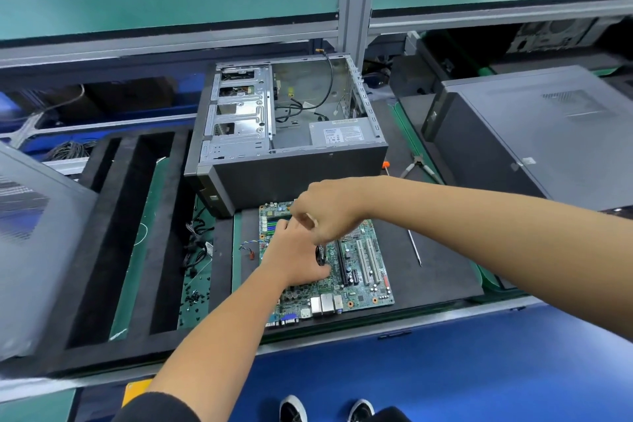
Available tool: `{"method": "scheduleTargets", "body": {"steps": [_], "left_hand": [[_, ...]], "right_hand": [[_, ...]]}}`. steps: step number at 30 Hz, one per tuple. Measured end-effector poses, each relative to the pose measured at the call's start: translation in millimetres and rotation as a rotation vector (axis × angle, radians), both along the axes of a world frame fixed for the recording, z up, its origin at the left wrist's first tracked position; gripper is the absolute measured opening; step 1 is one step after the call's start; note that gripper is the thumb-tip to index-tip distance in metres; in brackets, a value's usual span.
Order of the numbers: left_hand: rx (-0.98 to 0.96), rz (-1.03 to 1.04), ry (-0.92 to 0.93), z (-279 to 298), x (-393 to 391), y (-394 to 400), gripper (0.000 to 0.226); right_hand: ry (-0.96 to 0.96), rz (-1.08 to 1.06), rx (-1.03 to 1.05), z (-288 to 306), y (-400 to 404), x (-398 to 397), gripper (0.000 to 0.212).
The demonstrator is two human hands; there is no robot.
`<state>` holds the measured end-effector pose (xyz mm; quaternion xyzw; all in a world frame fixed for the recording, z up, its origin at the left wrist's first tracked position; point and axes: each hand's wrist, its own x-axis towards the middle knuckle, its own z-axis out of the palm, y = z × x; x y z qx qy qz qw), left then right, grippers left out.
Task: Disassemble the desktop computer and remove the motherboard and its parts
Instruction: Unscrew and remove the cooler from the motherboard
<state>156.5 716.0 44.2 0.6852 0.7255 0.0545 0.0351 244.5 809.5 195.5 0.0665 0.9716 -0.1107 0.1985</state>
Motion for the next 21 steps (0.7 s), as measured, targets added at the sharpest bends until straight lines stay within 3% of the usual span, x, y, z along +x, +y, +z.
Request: {"method": "scheduleTargets", "body": {"steps": [5, 10, 17, 21], "left_hand": [[-0.092, -0.024, 0.112, 5.5, 1.4, 0.1, 0.054], [-0.129, -0.022, 0.130, 4.9, 1.0, 1.7, 0.051], [-0.115, -0.016, 0.111, 2.2, -0.4, 2.0, 0.048], [-0.117, -0.008, 0.098, 5.1, 0.8, 0.9, 0.049]], "right_hand": [[-0.017, -0.237, -0.145, 2.1, 0.1, -4.4, 0.007], [-0.077, -0.394, -0.244, 10.3, 0.7, -5.5, 0.023], [-0.086, -0.448, -0.198, 8.1, -4.5, -5.5, 0.018], [-0.121, -0.432, 0.053, 9.3, -10.3, -6.3, 0.031]]}}
